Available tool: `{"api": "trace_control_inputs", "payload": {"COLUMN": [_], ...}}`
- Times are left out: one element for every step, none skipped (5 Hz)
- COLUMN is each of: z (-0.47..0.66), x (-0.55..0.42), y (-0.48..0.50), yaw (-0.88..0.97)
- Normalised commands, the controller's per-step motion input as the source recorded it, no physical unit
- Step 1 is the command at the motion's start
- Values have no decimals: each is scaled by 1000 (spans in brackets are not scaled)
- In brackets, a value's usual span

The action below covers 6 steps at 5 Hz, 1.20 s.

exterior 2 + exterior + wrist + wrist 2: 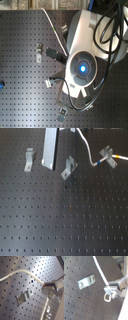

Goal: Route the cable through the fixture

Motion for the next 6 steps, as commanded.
{"api": "trace_control_inputs", "payload": {"z": [174,266,196,193,299,327], "x": [-104,-73,-70,3,-76,-130], "y": [-53,-49,37,1,-105,-149], "yaw": [117,331,474,506,314,94]}}
